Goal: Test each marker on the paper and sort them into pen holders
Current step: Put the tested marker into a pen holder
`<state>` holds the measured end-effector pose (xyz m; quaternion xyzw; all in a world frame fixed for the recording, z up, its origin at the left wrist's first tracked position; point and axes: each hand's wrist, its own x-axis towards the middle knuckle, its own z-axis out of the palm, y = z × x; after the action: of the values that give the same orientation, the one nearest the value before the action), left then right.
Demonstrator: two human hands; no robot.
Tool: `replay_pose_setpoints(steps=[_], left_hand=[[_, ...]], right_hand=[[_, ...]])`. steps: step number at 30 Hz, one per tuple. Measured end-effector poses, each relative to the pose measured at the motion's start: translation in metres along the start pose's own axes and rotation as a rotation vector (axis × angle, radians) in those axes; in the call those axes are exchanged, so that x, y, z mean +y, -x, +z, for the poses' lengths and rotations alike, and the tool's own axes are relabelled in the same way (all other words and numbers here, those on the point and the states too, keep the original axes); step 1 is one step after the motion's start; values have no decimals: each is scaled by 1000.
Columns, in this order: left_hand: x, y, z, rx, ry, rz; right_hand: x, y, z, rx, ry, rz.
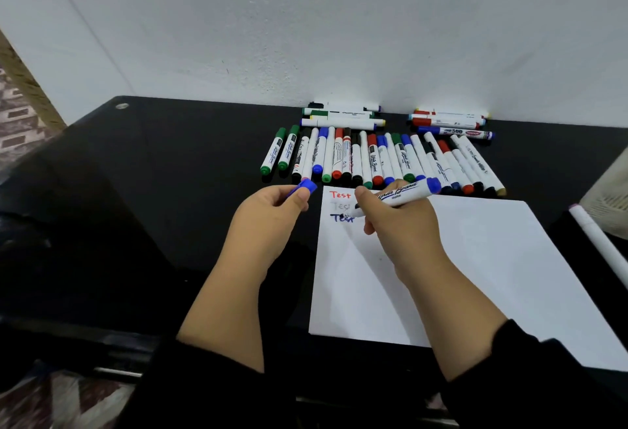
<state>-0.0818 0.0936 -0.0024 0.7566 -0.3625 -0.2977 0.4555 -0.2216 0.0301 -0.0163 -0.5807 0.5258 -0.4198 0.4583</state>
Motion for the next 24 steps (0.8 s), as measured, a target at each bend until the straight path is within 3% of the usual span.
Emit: replay_pose_setpoints(steps=[19,24], left_hand=[[-5,2,0,-50,41,12],[-4,2,2,-60,27,2]], right_hand=[[15,1,11,-77,129,-103],[18,-3,10,-21,143,-105]])
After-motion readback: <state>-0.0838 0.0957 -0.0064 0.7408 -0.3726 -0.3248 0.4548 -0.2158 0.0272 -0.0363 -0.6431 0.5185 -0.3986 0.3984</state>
